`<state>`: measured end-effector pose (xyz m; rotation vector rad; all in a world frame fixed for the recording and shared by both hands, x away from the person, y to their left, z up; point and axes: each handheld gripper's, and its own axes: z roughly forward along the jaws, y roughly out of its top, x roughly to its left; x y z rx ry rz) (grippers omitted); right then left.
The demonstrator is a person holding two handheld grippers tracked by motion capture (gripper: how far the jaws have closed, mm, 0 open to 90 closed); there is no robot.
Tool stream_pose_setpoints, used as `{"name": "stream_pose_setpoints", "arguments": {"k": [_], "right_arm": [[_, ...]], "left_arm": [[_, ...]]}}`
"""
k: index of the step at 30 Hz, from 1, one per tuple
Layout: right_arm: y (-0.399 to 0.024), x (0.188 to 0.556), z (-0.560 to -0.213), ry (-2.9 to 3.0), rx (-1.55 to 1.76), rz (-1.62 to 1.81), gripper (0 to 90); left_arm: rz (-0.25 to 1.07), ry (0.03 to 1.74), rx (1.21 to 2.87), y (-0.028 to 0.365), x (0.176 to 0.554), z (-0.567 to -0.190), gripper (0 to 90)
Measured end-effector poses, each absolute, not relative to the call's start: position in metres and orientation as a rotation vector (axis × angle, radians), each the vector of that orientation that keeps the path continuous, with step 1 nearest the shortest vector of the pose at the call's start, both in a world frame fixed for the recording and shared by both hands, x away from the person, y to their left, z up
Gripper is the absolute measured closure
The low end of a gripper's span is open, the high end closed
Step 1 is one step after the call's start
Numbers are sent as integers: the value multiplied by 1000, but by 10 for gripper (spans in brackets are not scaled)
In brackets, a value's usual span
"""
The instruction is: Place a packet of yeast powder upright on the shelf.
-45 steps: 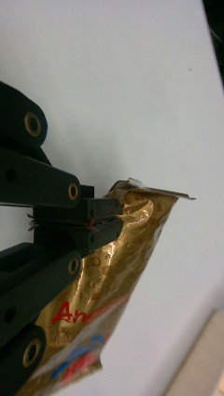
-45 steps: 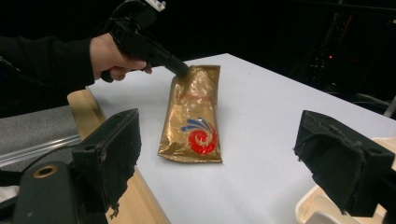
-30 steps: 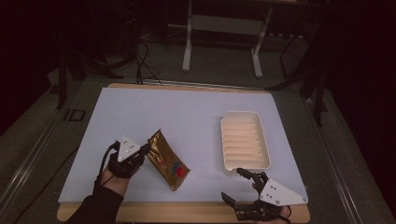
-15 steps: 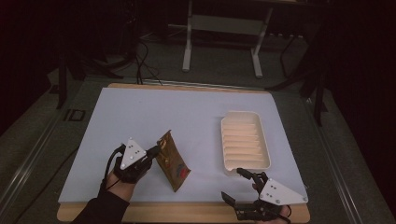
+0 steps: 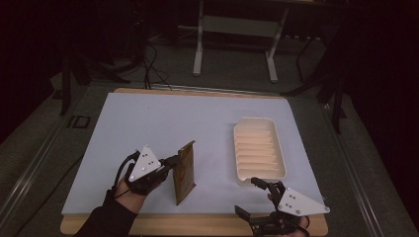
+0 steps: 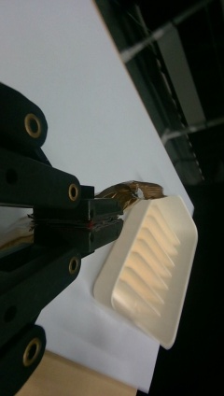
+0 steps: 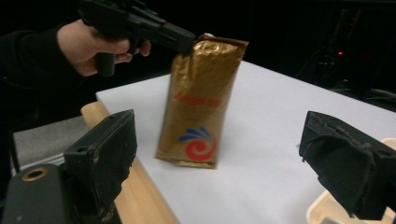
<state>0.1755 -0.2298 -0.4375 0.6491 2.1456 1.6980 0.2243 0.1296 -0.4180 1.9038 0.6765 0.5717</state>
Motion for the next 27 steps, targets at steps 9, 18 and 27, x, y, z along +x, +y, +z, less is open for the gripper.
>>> {"name": "stream_pose_setpoints", "arguments": {"k": [9, 18, 27], "right_arm": [[-237, 178, -423, 2162, 561, 1616, 138], [-246, 184, -404, 2163, 564, 1546, 134], [-239, 195, -394, 2180, 557, 1562, 173]], "left_arm": [[562, 561, 1895, 124, 219, -401, 896], [499, 459, 1821, 127, 222, -388, 896], [429, 366, 1784, 129, 226, -376, 896]]}}
